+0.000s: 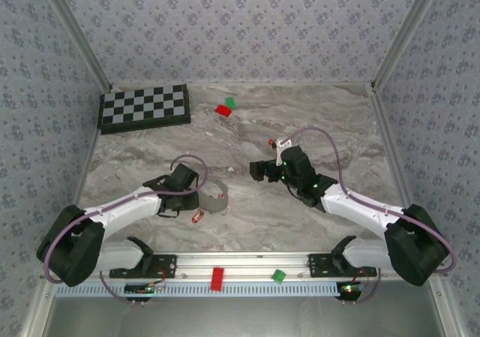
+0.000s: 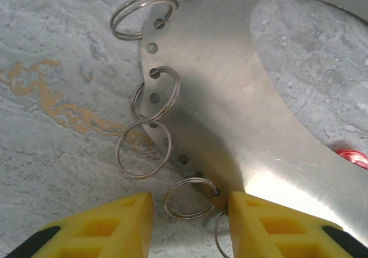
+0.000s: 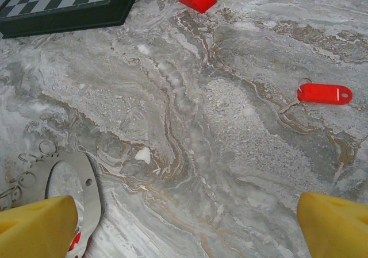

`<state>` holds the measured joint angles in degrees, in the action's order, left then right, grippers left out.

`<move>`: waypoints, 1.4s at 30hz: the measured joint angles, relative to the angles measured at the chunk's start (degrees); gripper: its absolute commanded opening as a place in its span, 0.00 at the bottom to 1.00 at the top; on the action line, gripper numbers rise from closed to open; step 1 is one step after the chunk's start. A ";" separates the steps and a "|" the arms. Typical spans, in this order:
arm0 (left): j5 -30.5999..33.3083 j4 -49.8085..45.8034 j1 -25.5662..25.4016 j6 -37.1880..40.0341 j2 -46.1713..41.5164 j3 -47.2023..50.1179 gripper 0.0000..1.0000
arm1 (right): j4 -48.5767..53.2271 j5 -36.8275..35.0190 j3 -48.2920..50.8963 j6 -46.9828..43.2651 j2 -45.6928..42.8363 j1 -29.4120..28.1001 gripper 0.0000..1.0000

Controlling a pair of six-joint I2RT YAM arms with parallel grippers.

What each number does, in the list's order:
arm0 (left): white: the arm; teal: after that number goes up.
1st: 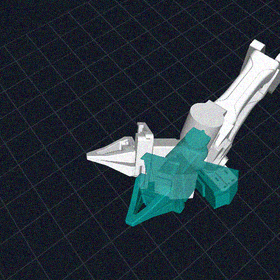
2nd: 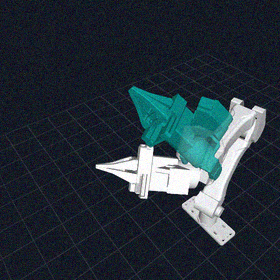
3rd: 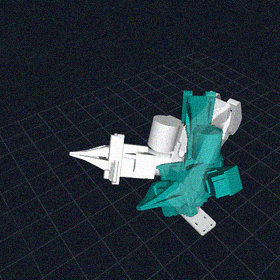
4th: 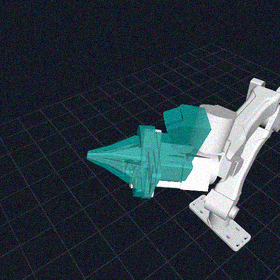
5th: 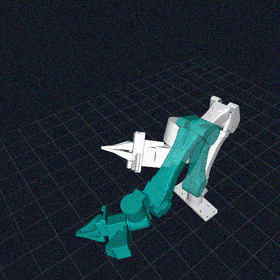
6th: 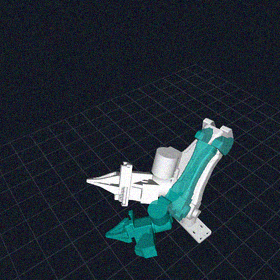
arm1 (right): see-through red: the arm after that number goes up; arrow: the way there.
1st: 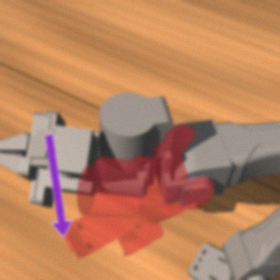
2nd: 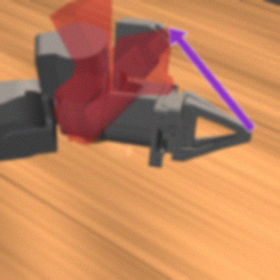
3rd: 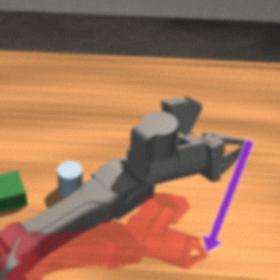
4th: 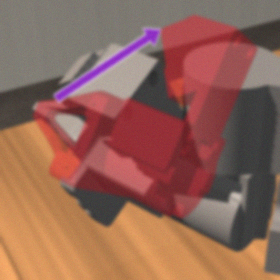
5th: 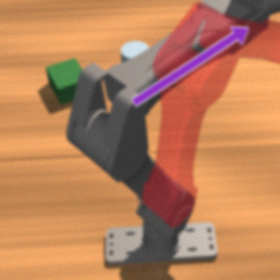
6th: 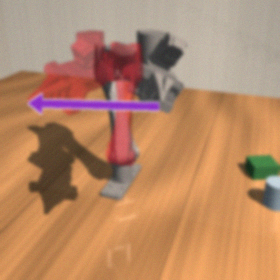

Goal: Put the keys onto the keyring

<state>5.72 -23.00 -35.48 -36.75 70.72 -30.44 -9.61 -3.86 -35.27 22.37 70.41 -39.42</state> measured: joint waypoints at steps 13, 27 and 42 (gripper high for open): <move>-3.52 2.34 1.53 -0.02 -1.18 1.53 0.37 | 0.00 0.02 0.00 0.02 0.00 0.00 0.99; -7.13 3.78 4.66 0.07 -3.54 3.19 0.35 | 0.00 0.02 0.00 0.02 0.00 0.00 1.00; -7.23 4.20 4.85 0.22 -2.36 3.23 0.30 | 0.00 0.02 0.00 0.02 0.52 0.00 0.99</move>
<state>-1.52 -18.81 -30.63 -36.53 68.36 -27.20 -9.61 -3.84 -35.27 22.39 70.94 -39.42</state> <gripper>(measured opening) 0.333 0.994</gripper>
